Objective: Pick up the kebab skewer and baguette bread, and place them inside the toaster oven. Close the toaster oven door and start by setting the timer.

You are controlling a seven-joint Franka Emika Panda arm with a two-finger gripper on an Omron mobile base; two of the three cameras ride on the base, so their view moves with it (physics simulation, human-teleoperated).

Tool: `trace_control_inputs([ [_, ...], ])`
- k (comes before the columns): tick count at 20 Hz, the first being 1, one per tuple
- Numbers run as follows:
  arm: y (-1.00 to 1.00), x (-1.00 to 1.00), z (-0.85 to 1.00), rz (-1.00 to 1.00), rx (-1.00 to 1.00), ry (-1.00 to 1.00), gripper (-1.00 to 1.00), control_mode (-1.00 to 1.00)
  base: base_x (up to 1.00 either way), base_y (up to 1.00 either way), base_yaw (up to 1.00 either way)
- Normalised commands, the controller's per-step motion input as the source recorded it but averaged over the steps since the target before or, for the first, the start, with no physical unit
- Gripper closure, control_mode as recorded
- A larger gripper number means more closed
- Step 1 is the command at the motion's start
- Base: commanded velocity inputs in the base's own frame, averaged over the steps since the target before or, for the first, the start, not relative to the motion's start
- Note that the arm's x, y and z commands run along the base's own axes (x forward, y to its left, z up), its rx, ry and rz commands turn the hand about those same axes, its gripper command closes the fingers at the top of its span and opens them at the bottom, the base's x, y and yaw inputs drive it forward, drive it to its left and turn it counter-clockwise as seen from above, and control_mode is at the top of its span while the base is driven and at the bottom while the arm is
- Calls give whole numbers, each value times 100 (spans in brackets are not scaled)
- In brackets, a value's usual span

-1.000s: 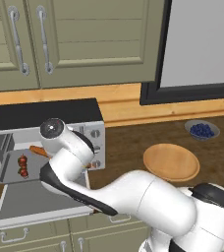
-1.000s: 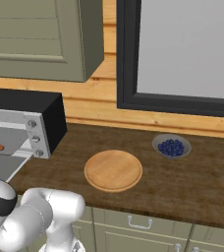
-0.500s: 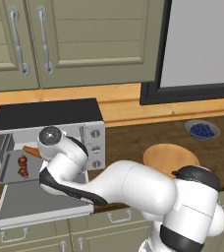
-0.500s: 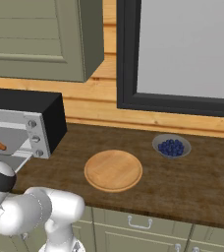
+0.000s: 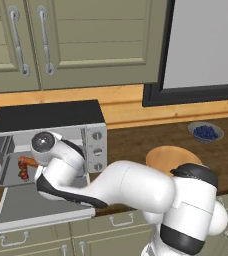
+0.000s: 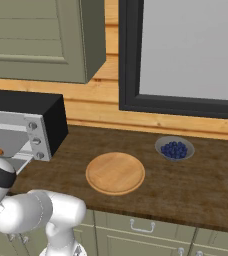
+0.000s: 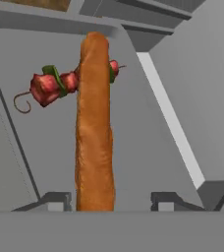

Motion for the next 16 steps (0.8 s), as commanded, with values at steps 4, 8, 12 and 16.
trace_control_inputs([
  [4, 0, 0, -4, 2, 0, -4, -100, -100, 0, 0, 0],
  [8, 0, 0, 0, 3, 0, -3, -100, -100, 0, 0, 0],
  [12, 0, -29, 21, 2, 0, -4, -100, -100, 0, 0, 0],
  [16, -1, -90, 37, -2, 10, 0, -100, -100, 0, 0, 0],
])
